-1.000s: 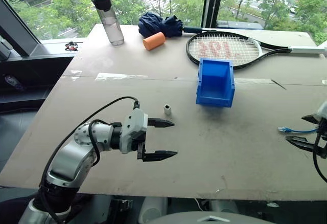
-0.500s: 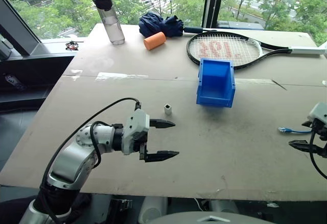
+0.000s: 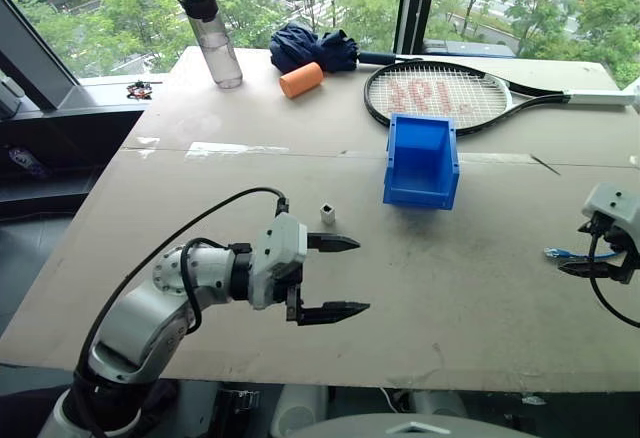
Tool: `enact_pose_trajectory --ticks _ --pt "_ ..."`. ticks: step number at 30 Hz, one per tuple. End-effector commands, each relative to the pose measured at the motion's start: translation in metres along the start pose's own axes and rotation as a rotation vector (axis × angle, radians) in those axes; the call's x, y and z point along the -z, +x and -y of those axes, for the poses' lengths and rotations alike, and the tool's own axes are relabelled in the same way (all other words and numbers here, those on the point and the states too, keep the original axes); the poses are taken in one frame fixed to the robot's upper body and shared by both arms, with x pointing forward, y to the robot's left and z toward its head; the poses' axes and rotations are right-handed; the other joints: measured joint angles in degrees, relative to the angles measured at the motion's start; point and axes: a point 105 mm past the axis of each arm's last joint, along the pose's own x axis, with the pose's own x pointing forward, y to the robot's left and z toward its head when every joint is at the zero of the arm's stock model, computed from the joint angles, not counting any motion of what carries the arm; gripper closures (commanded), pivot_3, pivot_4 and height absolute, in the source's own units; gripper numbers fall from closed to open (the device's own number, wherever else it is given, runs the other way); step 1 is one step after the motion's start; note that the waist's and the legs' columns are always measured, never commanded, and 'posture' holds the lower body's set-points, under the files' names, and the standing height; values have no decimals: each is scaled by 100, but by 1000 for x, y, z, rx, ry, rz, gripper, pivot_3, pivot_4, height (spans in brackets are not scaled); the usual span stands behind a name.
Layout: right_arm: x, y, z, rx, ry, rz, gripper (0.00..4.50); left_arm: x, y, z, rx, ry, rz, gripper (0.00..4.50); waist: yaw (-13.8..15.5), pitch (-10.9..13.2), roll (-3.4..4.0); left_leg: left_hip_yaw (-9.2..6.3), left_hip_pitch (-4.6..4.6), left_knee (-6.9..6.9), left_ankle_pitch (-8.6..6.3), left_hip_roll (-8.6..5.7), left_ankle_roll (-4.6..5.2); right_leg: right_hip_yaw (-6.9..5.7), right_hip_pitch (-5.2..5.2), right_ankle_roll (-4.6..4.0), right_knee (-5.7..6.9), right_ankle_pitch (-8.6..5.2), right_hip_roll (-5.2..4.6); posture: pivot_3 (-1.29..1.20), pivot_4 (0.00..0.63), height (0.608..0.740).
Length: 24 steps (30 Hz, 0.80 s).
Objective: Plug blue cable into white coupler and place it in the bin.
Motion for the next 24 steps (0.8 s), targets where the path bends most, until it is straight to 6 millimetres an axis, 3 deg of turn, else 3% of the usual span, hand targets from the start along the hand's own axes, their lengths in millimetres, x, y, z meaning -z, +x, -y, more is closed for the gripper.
enact_pose_trajectory --ticks 1,10,17,24 --pt "-3 1 3 8 -1 -6 0 -12 0 9 1 39 22 61 13 0 0 0 0 0 0 0 0 0 0 0 0 0 0 0 150 740" --pt "-2 12 6 -24 53 -43 0 -26 2 20 -13 42 27 61 15 -1 1 3 1 4 0 -2 0 2 1 -1 1 0 -2 0 150 740" --pt "-1 17 9 -37 71 -76 0 -18 -1 -19 -42 36 3 61 17 -2 2 0 2 6 0 -5 0 -2 4 -2 3 1 1 0 150 740" --pt "1 23 9 -51 69 -106 0 -14 -6 -28 -19 69 -8 61 5 -1 2 0 -1 4 0 -4 0 -1 0 11 2 8 1 0 150 740"
